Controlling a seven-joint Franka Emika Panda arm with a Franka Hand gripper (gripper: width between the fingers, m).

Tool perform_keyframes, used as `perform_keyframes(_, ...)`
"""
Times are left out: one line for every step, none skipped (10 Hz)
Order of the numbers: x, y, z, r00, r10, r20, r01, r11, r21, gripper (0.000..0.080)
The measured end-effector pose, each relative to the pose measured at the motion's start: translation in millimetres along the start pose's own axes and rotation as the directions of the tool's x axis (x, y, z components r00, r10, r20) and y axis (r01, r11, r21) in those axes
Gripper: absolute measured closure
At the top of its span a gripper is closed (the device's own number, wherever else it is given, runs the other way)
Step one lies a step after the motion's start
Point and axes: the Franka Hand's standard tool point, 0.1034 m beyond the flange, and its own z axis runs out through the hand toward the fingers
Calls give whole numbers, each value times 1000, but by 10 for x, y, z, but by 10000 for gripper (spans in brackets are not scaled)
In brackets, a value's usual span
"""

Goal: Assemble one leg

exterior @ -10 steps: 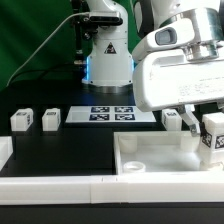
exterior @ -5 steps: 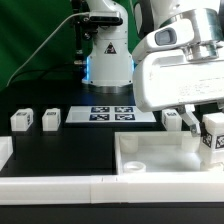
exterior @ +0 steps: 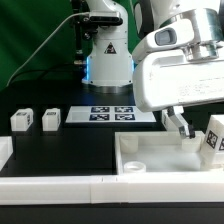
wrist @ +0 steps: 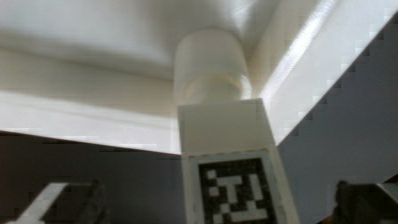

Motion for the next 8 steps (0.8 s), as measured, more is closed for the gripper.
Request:
perform_keyframes(0,0,0,1000,0,0,0,1000,0,151)
perform_keyframes(0,0,0,1000,0,0,0,1000,0,151)
perform_keyframes(0,0,0,1000,0,0,0,1000,0,150)
perform_keyframes(0,0,0,1000,0,0,0,1000,0,150)
perform_keyframes(0,-11,-2,1000,4,9,-4,1000,3,150)
perform_keyframes(41,-52,-38,999,1,42,-1,1000,12,150)
perform_keyframes(98,-73,-100,998,-4,65,3,1000,18,150)
perform_keyframes(121,-109,-156,996,-8,92,6,1000,26,150)
